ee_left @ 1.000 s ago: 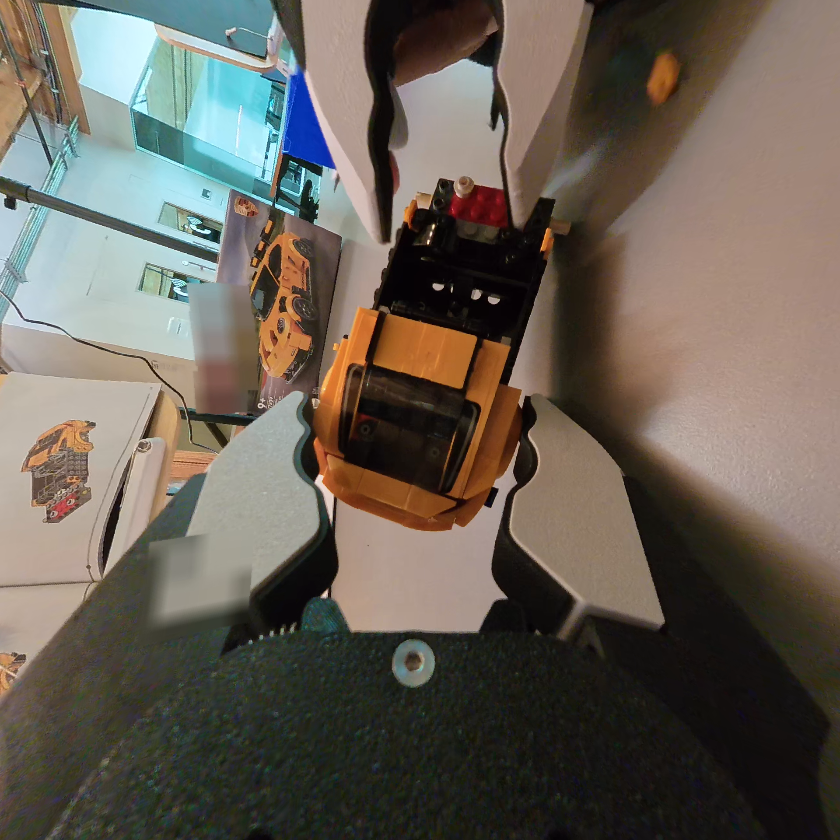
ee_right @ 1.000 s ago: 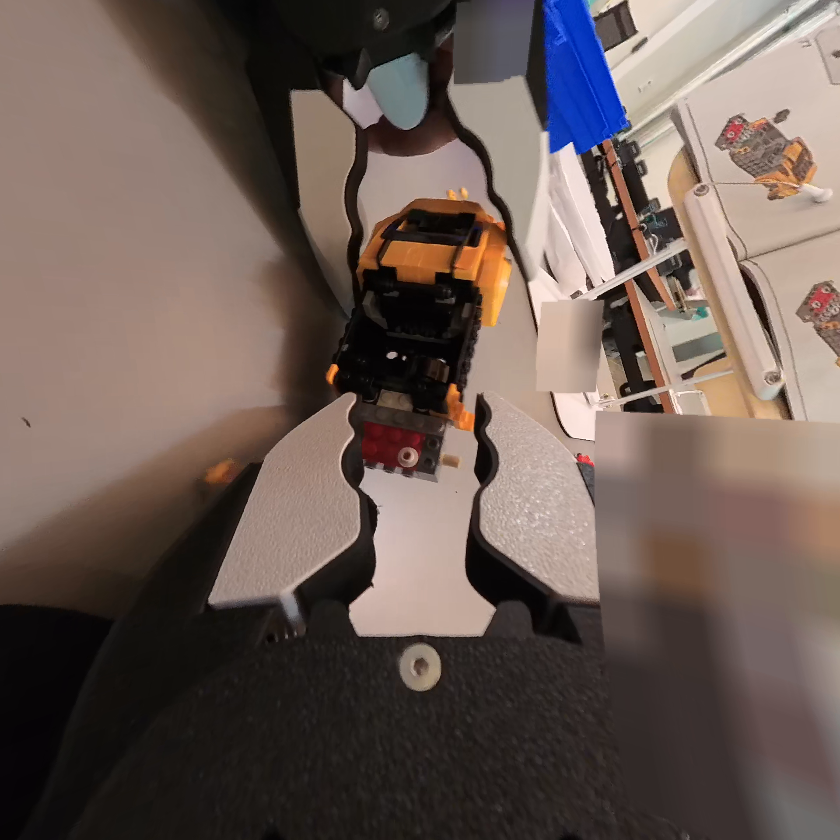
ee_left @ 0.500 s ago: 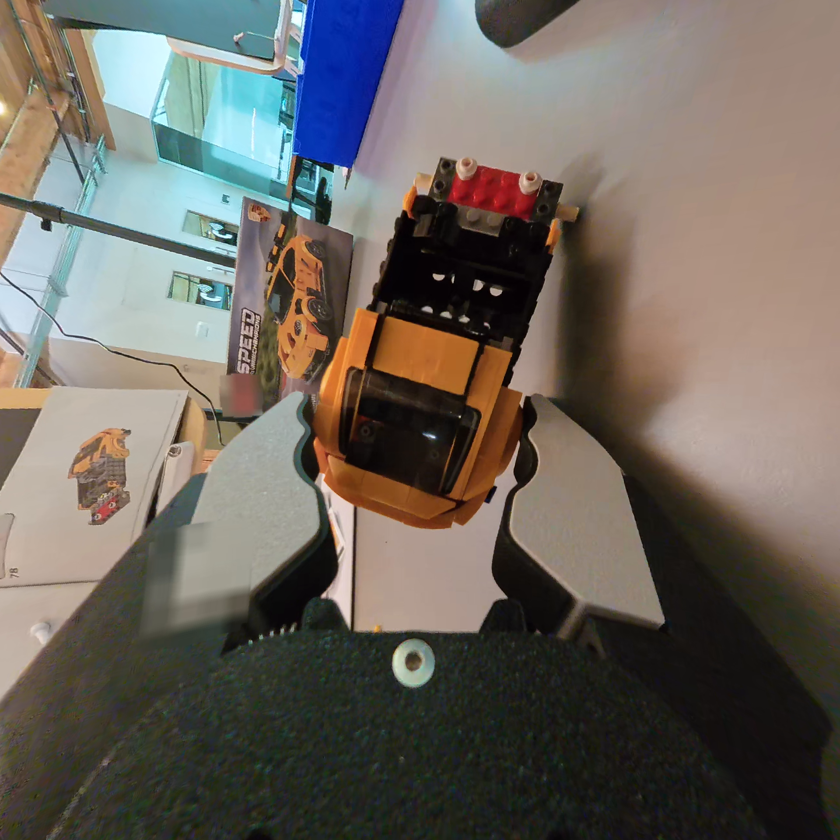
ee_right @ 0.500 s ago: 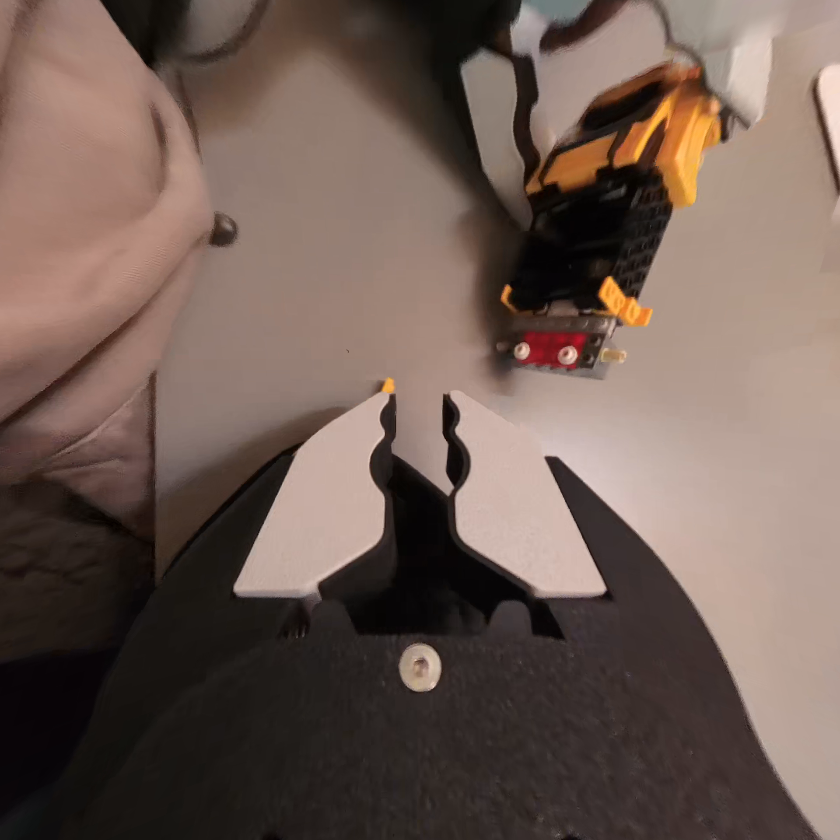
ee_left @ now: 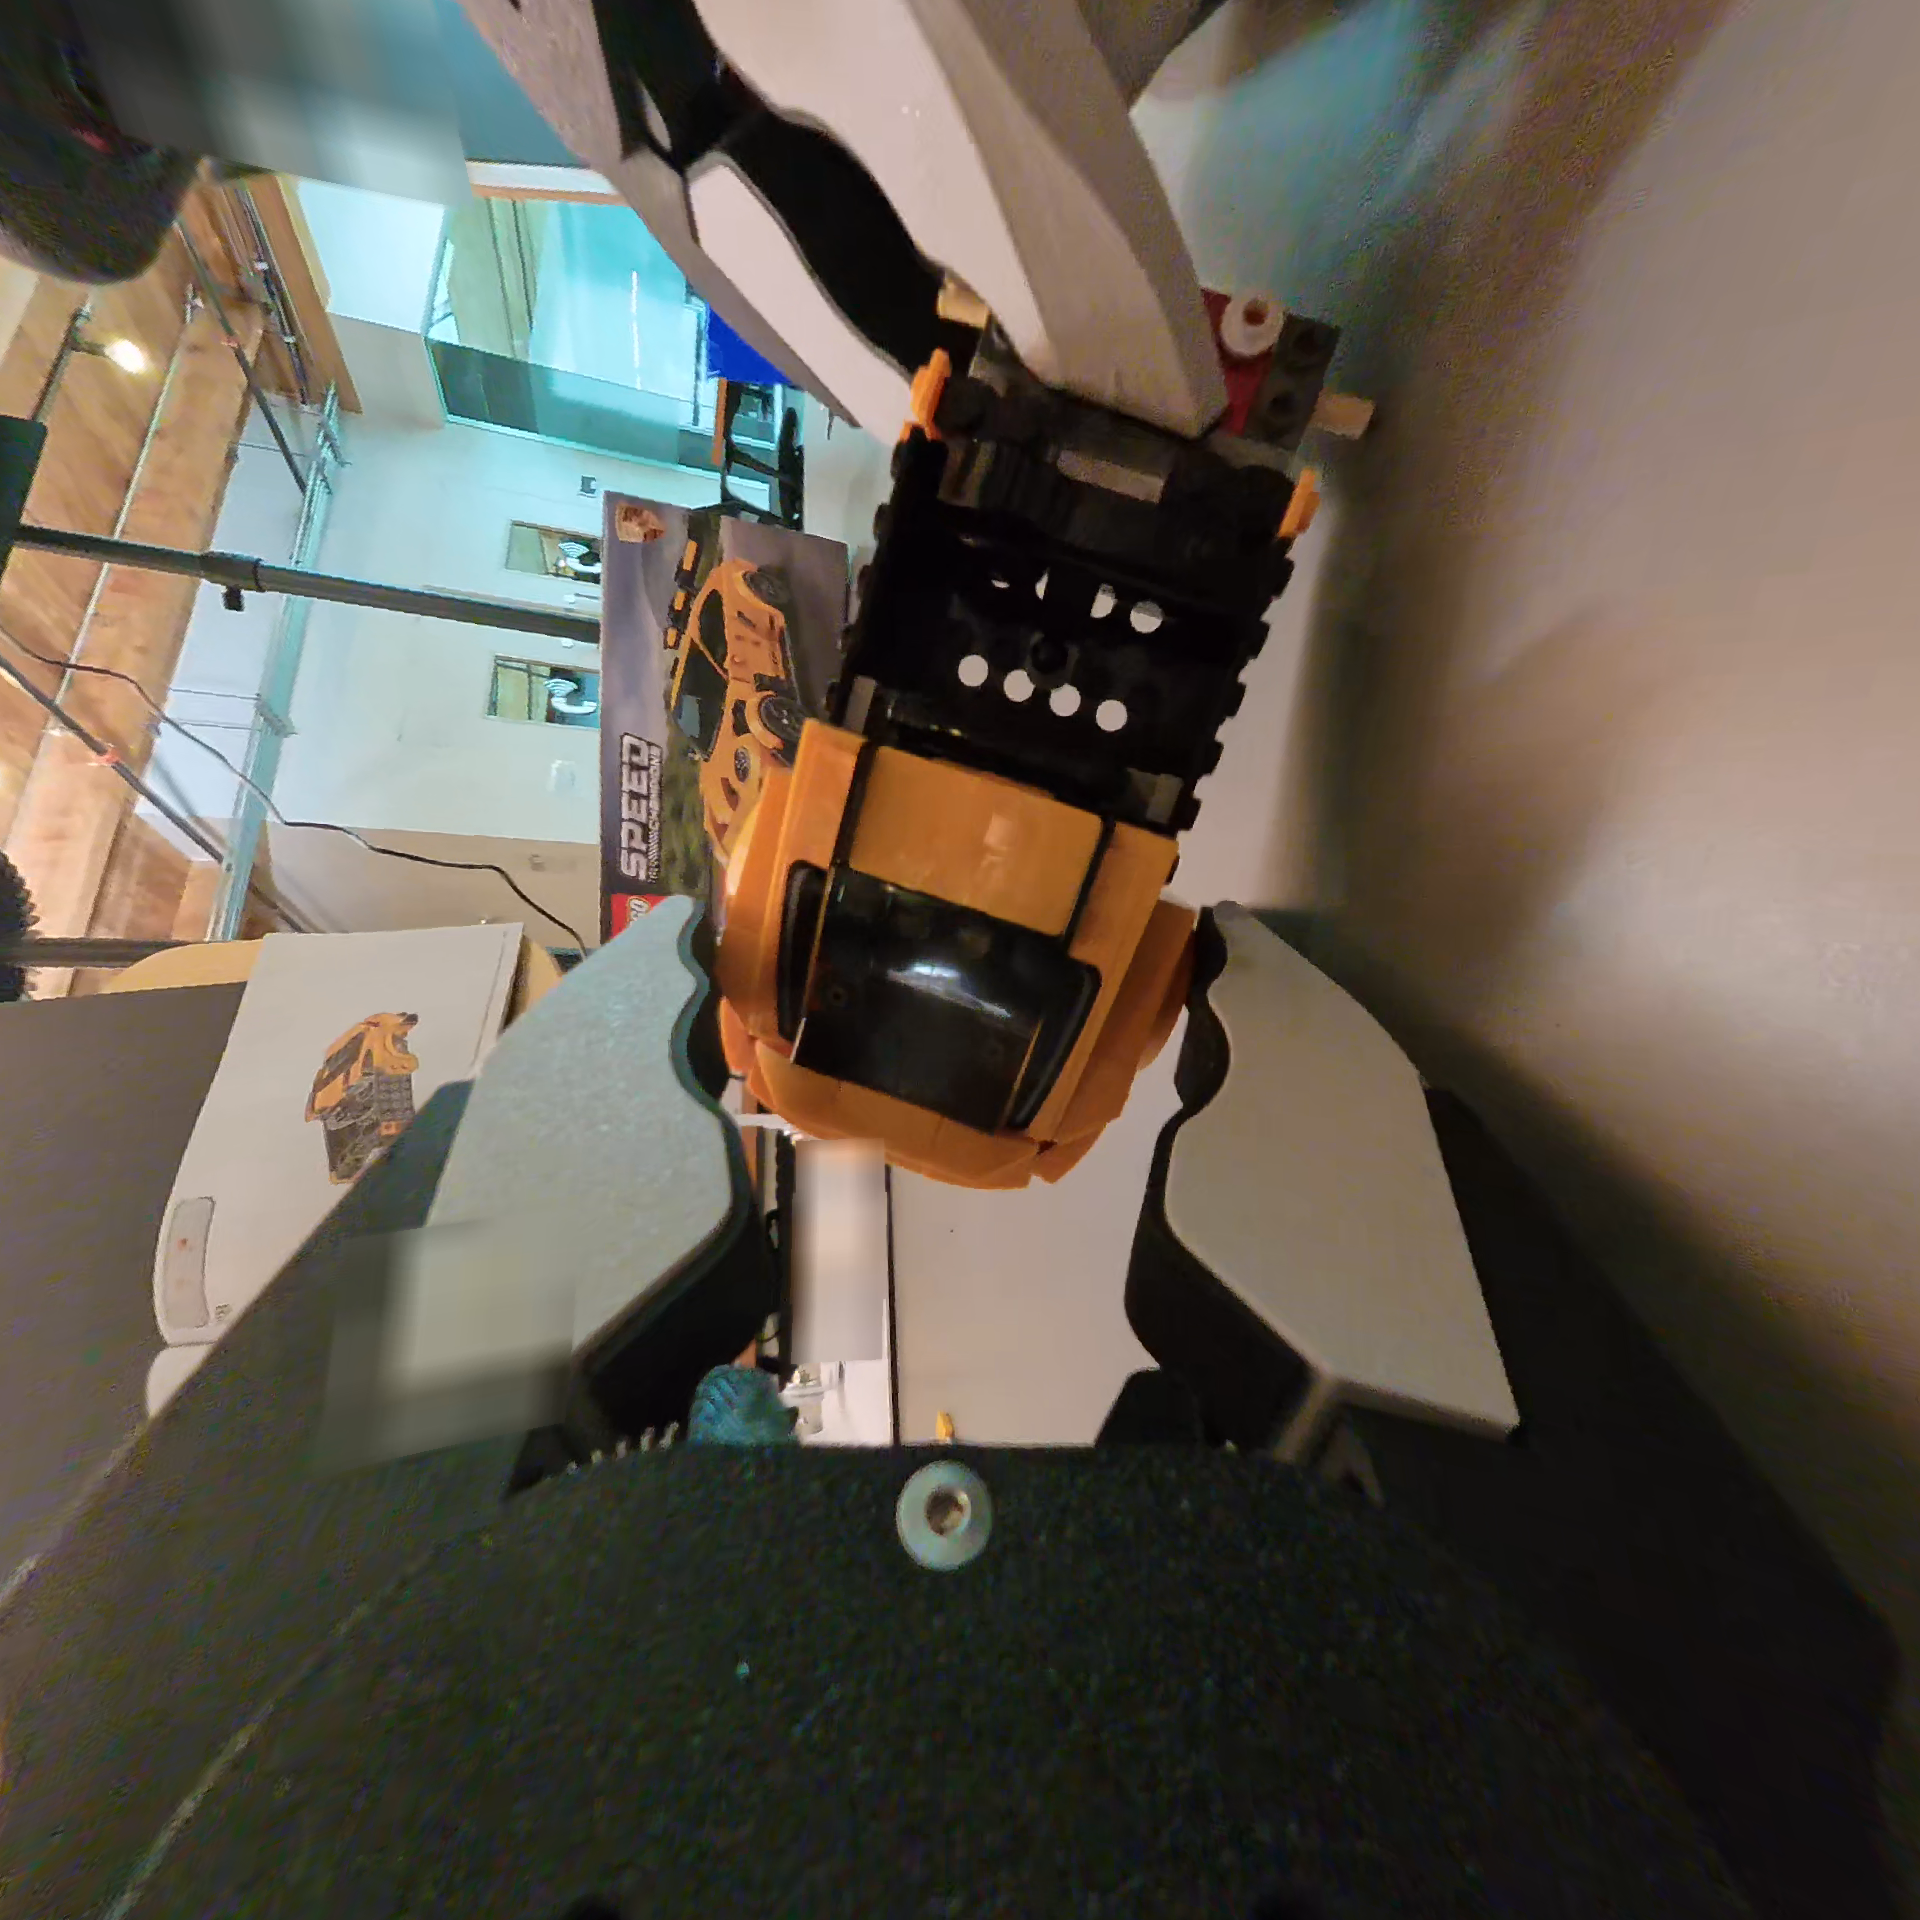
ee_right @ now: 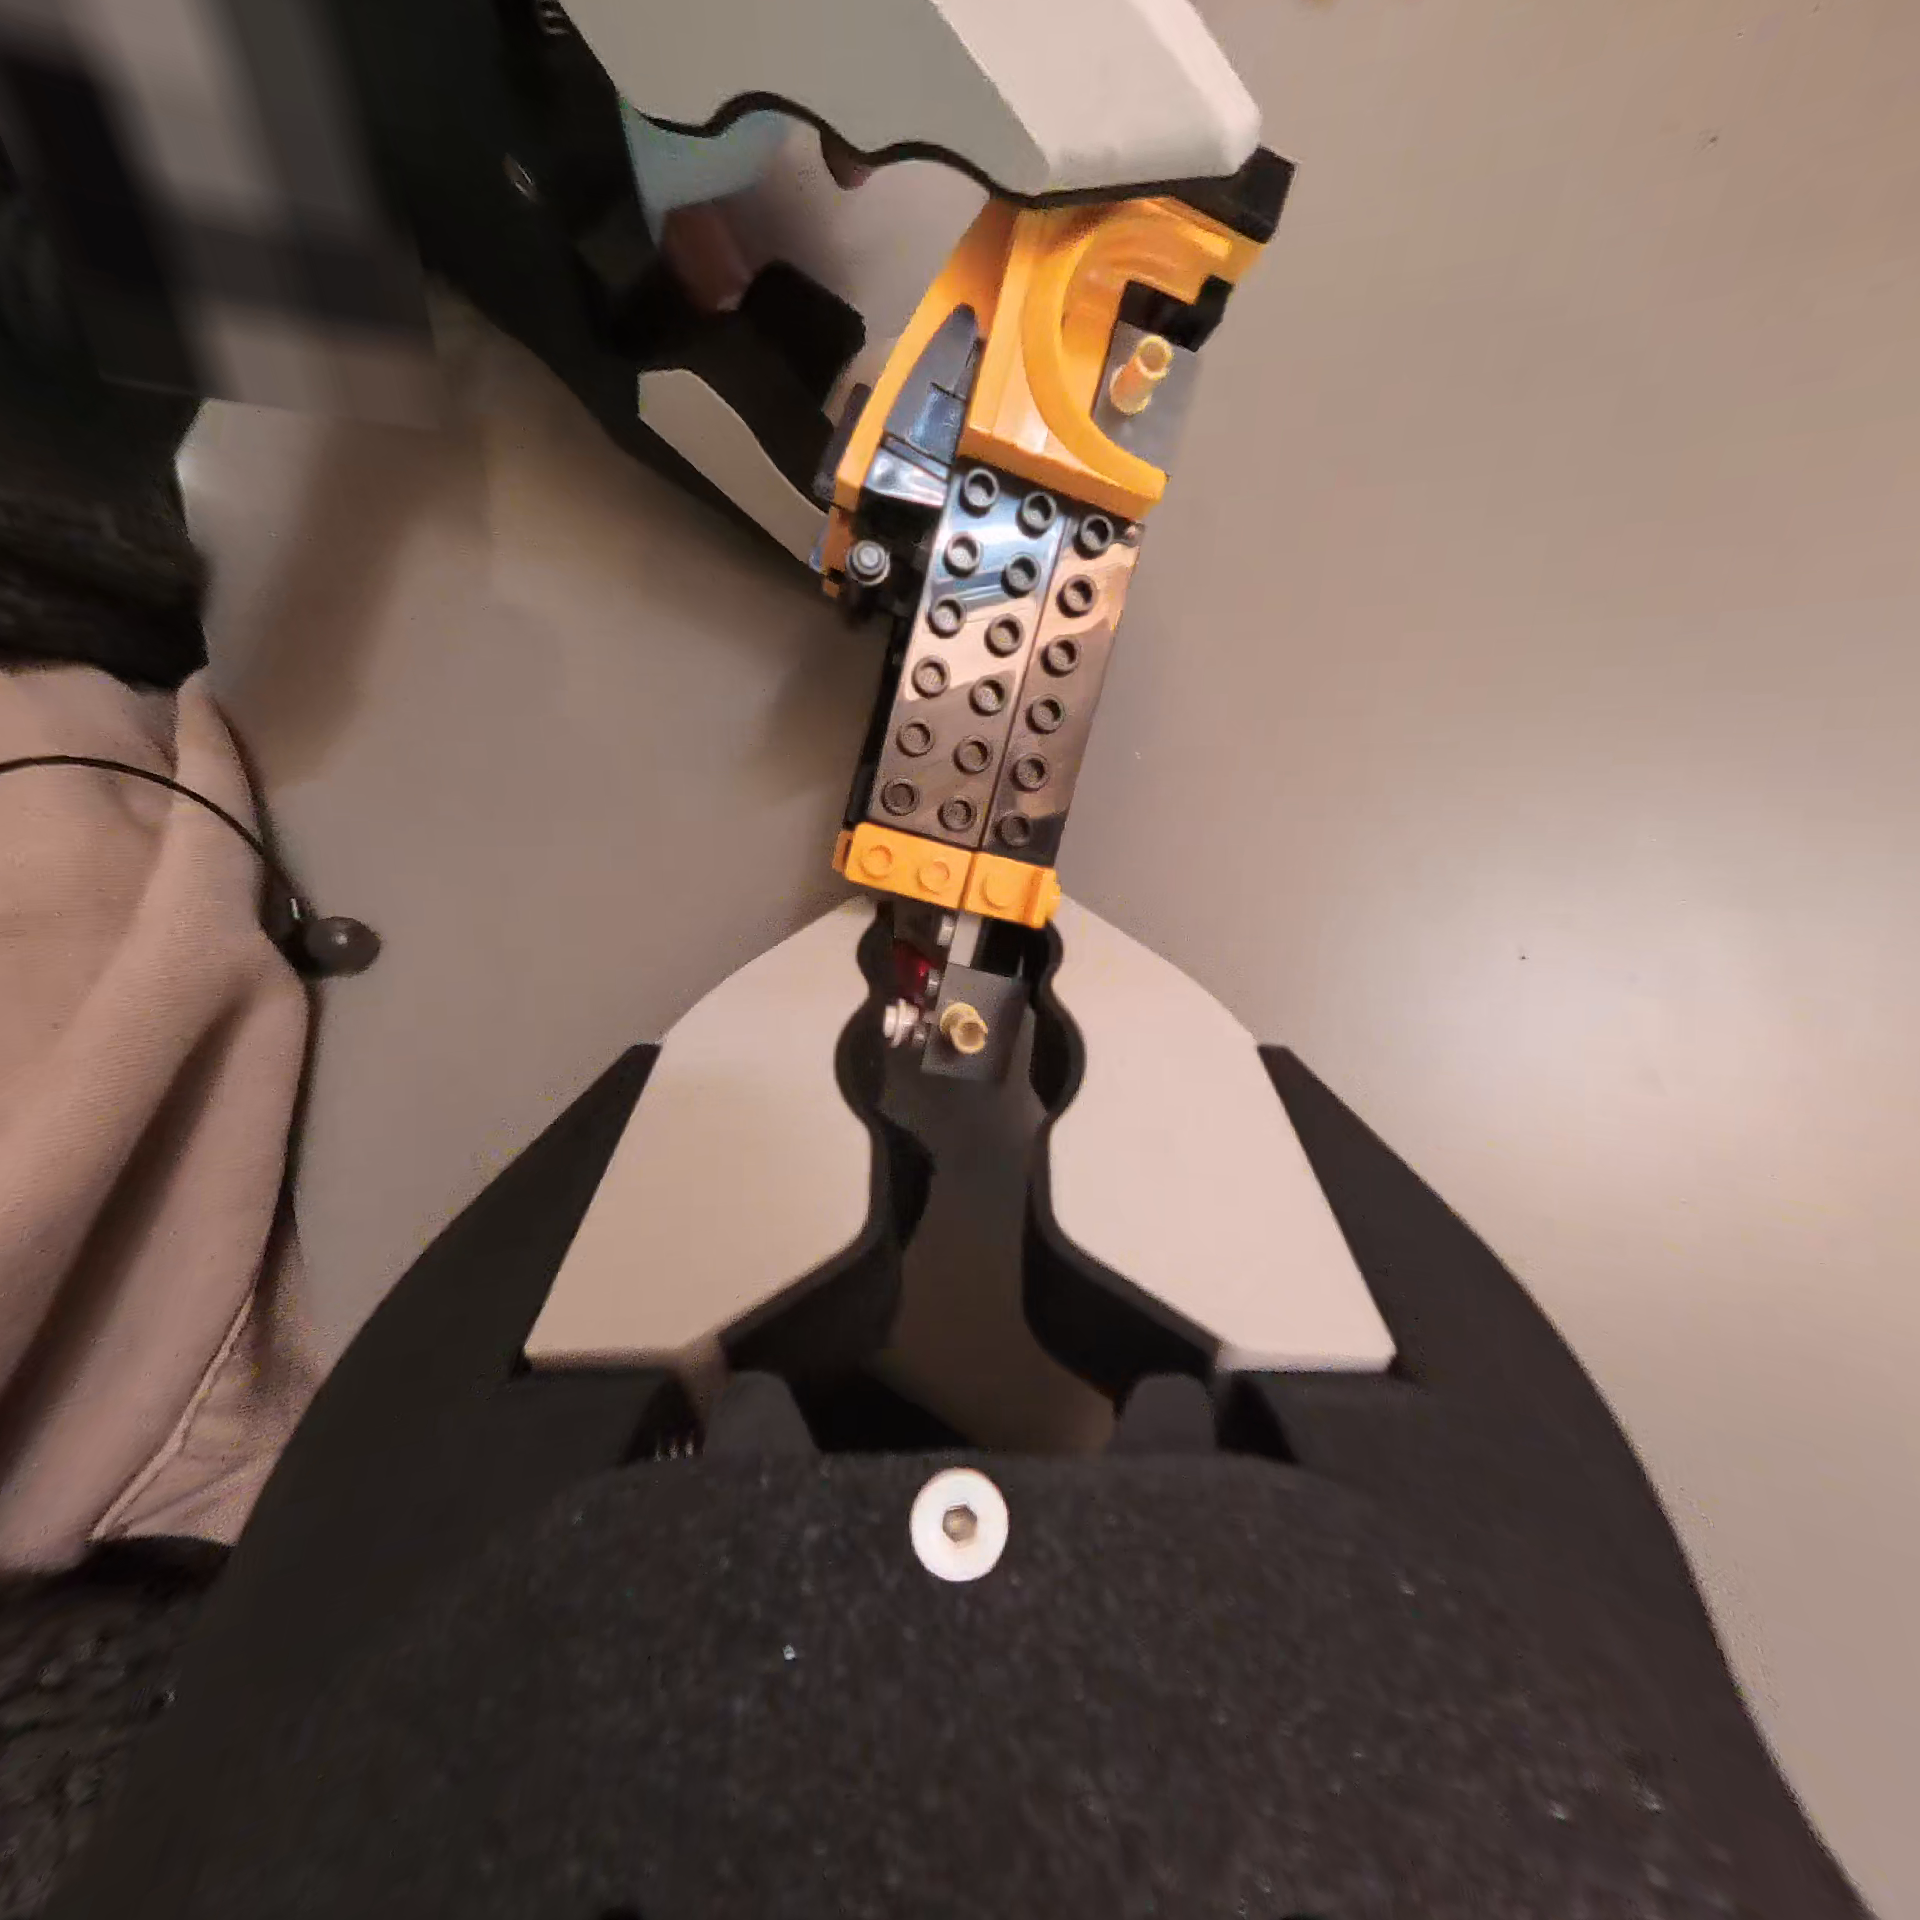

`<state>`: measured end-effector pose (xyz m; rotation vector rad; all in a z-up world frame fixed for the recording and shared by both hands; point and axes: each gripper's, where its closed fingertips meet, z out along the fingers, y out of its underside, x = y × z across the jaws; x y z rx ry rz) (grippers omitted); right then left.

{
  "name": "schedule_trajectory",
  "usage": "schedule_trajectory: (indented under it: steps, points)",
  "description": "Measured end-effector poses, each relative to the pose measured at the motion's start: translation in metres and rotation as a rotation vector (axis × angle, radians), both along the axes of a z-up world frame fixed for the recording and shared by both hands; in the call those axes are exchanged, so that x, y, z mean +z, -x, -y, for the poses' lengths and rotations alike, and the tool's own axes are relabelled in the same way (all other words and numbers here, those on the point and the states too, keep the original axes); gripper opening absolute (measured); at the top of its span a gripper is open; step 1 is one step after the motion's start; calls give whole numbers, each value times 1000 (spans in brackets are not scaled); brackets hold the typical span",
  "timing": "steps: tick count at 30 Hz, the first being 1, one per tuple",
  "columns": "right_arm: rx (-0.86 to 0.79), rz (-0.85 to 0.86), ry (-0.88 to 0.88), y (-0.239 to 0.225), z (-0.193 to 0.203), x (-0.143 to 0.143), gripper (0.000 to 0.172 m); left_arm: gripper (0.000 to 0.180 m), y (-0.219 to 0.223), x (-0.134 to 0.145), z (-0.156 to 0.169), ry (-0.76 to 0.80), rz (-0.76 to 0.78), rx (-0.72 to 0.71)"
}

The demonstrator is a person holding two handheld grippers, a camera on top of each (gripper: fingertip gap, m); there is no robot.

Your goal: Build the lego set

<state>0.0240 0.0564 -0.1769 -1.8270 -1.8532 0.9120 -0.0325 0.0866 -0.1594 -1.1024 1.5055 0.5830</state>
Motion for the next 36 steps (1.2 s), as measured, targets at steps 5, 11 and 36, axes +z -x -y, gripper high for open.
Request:
schedule_trajectory:
  steps: [5, 11, 36]
  points:
    - [77, 27, -28, -4, -4, 3, 18, 89, 5, -2, 12, 111, -39, -29]
    - [179, 116, -144, -7, -10, 2, 18, 93, 28, -9, 34, 425, 62, 13]
    - [362, 76, -199, -8, -9, 6, 25, 50, -24, -6, 70, 1077, 577, -112]
